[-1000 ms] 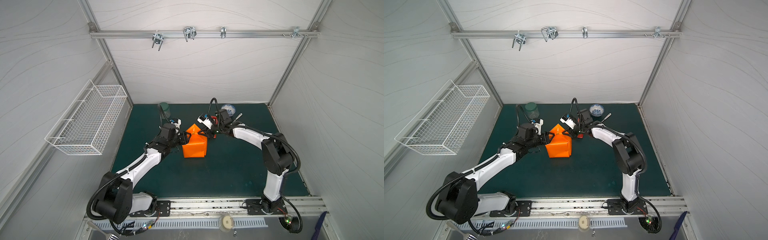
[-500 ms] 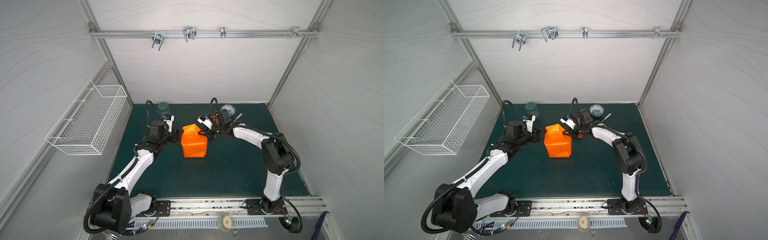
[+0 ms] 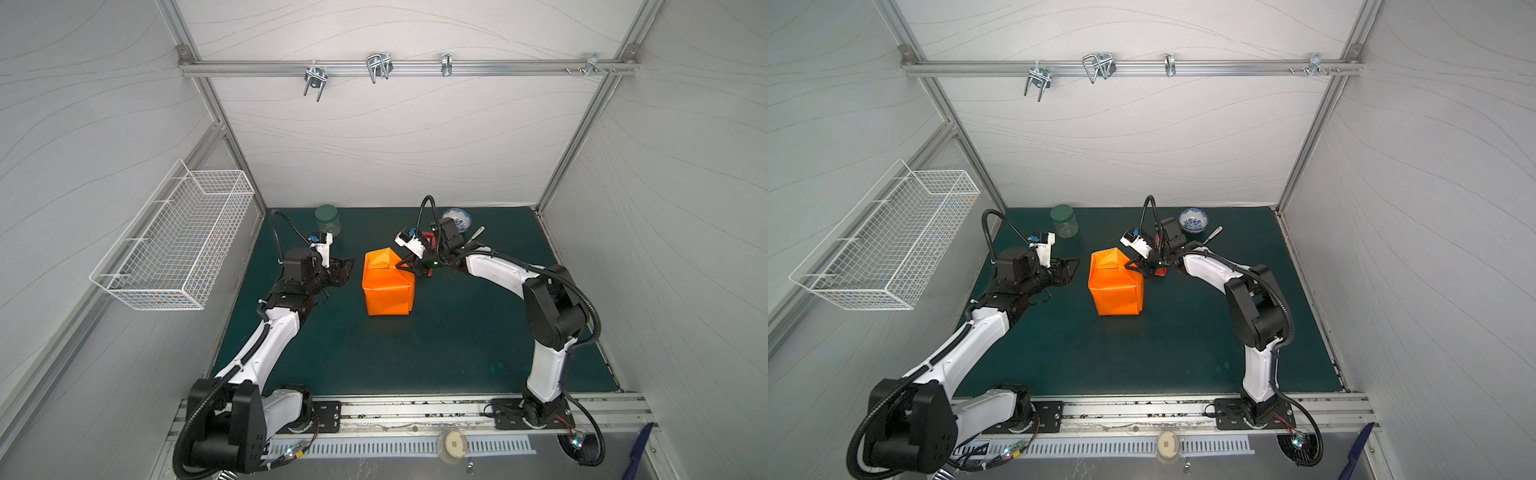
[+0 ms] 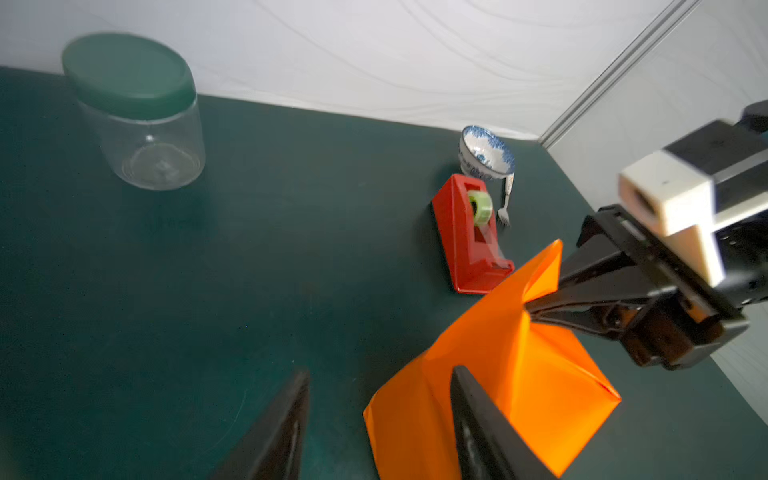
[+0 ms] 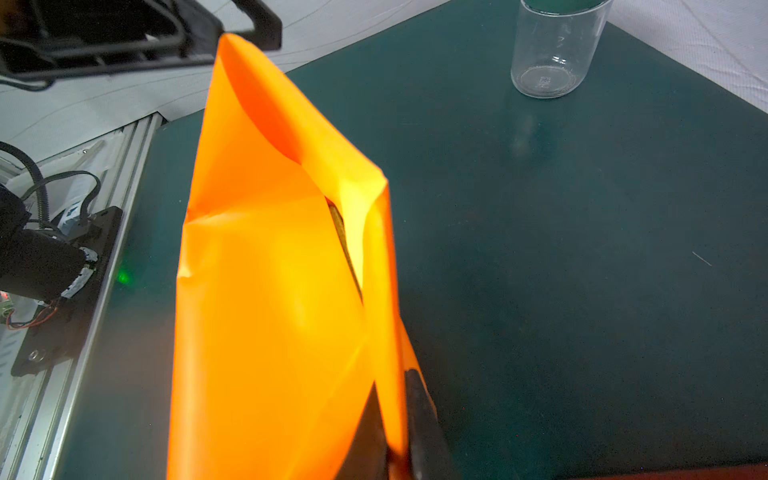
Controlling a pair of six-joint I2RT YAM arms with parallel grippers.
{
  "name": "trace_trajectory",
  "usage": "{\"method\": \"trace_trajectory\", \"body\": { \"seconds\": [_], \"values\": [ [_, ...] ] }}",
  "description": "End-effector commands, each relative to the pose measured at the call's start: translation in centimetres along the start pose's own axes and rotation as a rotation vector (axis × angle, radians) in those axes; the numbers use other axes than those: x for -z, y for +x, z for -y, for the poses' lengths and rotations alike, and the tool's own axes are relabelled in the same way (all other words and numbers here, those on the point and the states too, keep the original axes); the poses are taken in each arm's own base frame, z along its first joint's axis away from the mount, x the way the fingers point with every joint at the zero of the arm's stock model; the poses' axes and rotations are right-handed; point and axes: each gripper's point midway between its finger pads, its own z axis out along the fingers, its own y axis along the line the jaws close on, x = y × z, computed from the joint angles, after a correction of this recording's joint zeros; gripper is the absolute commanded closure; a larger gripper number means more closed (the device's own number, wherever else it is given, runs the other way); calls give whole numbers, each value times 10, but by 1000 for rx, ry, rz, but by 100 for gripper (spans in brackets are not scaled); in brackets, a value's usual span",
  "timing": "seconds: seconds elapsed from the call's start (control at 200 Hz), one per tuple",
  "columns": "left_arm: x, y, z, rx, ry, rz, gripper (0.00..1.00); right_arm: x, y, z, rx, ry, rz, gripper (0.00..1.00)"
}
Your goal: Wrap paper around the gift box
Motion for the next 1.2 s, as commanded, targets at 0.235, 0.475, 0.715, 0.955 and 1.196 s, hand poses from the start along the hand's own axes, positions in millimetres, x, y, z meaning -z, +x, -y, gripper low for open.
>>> {"method": "trace_trajectory", "body": {
  "seconds": [0.235, 0.475, 0.715, 0.955, 1.196],
  "values": [
    [-26, 2, 44, -84, 220, -106, 44, -3, 18, 2, -15, -6, -52, 90],
    [-36, 10, 47, -108, 226, -149, 41, -3, 16, 2, -11, -6, -48, 91],
    [-45, 16, 33, -130, 157, -198, 40, -4, 14, 1, -8, -12, -43, 90],
    [-57, 25, 34, -132, 185, -244, 39, -5, 8, -1, 4, -20, -35, 91],
    [-69, 26, 31, -182, 197, -292, 37, -6, 7, -2, 31, -26, -42, 91]
  ]
}}
